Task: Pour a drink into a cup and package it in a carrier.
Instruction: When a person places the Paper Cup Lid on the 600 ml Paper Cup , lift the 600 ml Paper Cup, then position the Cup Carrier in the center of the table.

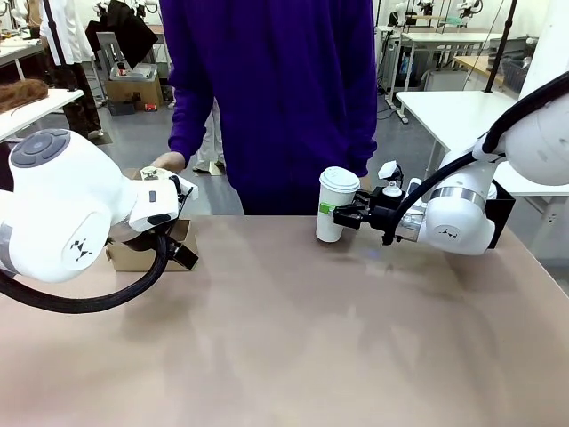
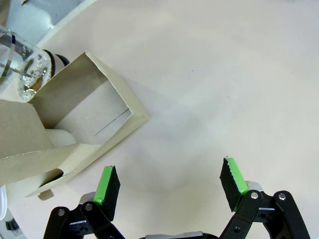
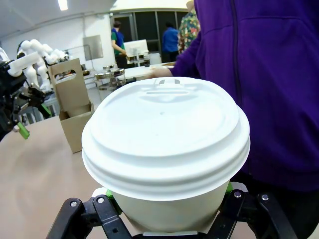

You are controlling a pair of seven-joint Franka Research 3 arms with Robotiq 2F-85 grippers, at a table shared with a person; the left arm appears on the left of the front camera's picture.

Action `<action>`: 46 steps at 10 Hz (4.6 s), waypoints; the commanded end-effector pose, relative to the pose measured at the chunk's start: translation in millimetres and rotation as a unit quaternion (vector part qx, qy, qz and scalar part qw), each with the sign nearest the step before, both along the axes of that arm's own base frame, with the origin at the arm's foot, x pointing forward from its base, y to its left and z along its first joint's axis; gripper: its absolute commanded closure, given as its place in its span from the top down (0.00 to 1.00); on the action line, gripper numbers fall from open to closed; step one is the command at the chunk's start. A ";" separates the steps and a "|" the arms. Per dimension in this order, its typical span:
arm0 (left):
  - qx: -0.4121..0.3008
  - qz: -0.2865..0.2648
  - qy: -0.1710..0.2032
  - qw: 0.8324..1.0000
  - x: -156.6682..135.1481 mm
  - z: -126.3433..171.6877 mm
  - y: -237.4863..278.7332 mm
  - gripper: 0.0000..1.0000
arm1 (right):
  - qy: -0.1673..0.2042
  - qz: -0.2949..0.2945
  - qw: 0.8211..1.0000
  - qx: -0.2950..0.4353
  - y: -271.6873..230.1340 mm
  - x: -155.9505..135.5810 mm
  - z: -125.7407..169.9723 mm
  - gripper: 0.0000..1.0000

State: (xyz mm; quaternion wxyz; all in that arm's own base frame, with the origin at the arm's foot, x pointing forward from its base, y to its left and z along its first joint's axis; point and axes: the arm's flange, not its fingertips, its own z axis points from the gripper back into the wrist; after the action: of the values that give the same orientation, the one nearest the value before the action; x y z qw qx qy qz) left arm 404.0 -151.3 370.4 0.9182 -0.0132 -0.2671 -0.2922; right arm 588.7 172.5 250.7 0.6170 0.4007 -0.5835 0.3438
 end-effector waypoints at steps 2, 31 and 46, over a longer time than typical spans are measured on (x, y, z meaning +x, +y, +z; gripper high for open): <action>0.000 -0.001 0.000 1.000 -0.3 0.2 -0.1 1.00 | -0.010 -0.007 1.000 -0.012 5.5 -4.6 23.9 0.80; 0.004 0.024 0.004 1.000 -22.3 51.8 -8.4 1.00 | -0.008 0.015 0.999 -0.043 4.4 -110.3 274.4 0.80; -0.015 0.297 0.139 0.945 114.8 161.1 44.3 1.00 | -0.008 0.015 0.999 -0.043 4.4 -110.3 274.4 0.80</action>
State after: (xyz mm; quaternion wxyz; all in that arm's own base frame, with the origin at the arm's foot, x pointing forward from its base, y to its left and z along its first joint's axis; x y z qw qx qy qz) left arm 514.6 -106.1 523.8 0.9901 -0.0010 -0.1392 -0.0176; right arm 477.7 173.7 521.4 0.6234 0.3826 -0.5651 0.3817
